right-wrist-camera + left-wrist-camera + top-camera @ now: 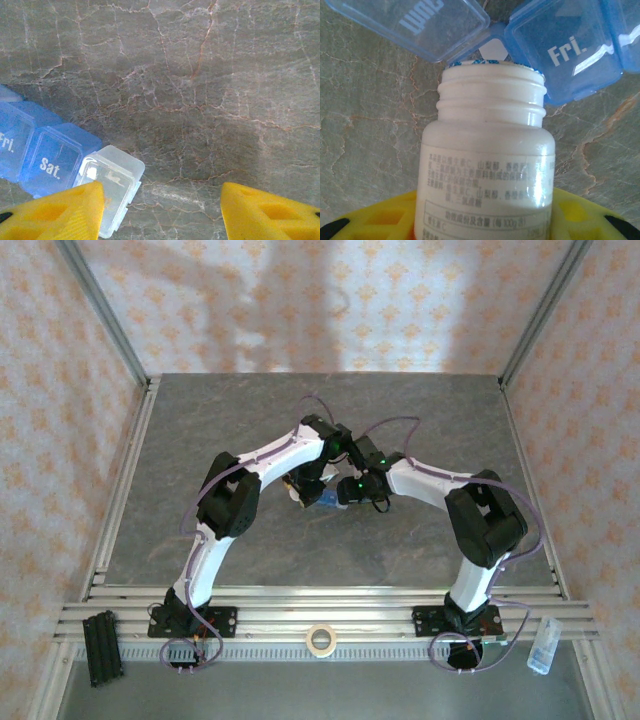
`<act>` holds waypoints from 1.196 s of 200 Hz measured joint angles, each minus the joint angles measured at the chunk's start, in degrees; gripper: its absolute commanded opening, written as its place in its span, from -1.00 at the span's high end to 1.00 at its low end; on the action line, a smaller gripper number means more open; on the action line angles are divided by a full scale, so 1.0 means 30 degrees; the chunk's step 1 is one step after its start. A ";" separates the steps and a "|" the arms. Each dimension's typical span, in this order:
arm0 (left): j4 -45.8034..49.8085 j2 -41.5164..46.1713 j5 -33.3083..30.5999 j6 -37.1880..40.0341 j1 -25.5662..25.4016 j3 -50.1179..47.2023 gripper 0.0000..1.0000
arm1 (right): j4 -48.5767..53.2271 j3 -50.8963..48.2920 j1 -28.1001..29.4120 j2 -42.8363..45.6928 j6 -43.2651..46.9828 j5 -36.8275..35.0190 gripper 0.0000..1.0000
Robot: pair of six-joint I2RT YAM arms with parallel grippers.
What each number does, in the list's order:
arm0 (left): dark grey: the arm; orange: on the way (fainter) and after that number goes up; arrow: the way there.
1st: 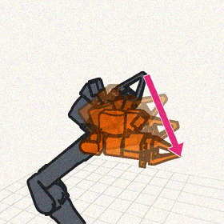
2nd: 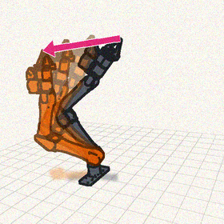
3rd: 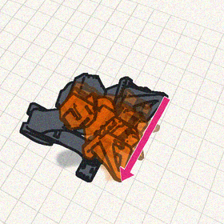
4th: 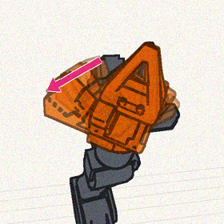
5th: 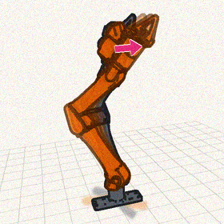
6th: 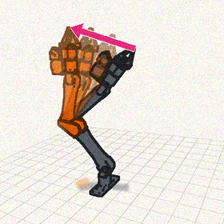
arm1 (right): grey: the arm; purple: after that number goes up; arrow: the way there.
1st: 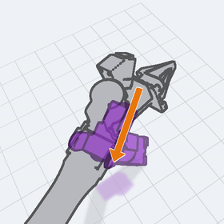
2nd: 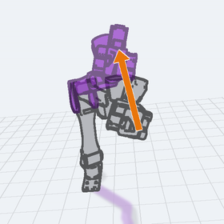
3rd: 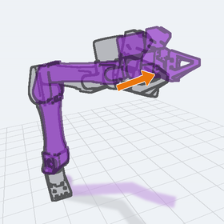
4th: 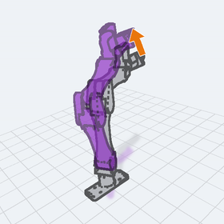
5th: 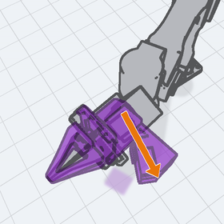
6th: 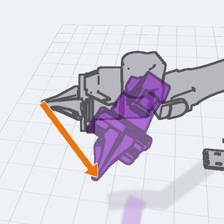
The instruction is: Sort the pills into containers
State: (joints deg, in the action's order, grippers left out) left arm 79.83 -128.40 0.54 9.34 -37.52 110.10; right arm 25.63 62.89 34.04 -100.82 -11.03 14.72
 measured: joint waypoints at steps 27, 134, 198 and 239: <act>0.0000 0.0000 -0.0015 0.0000 0.0000 0.0000 1.00 | 0.0044 -0.0393 0.0000 0.1035 -0.0554 0.0444 -0.25; 0.0226 0.0000 -0.0211 0.0007 -0.0022 0.1523 1.00 | -0.0481 -0.1129 -0.0087 0.3512 -0.1836 0.0066 -0.24; 0.0678 0.0000 -0.0350 0.0015 -0.0124 0.1479 1.00 | -0.0474 -0.1144 -0.0780 0.3395 -0.1770 0.0022 -0.24; 0.0852 0.0000 -0.0517 0.0007 -0.0211 0.1042 1.00 | -0.0466 -0.1275 -0.1545 0.3388 -0.1734 0.0029 -0.24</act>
State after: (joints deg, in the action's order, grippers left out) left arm 82.39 -128.40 -1.02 9.37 -38.15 113.23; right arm 24.23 59.07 29.41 -90.65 -16.23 14.81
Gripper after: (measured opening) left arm 0.444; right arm 0.622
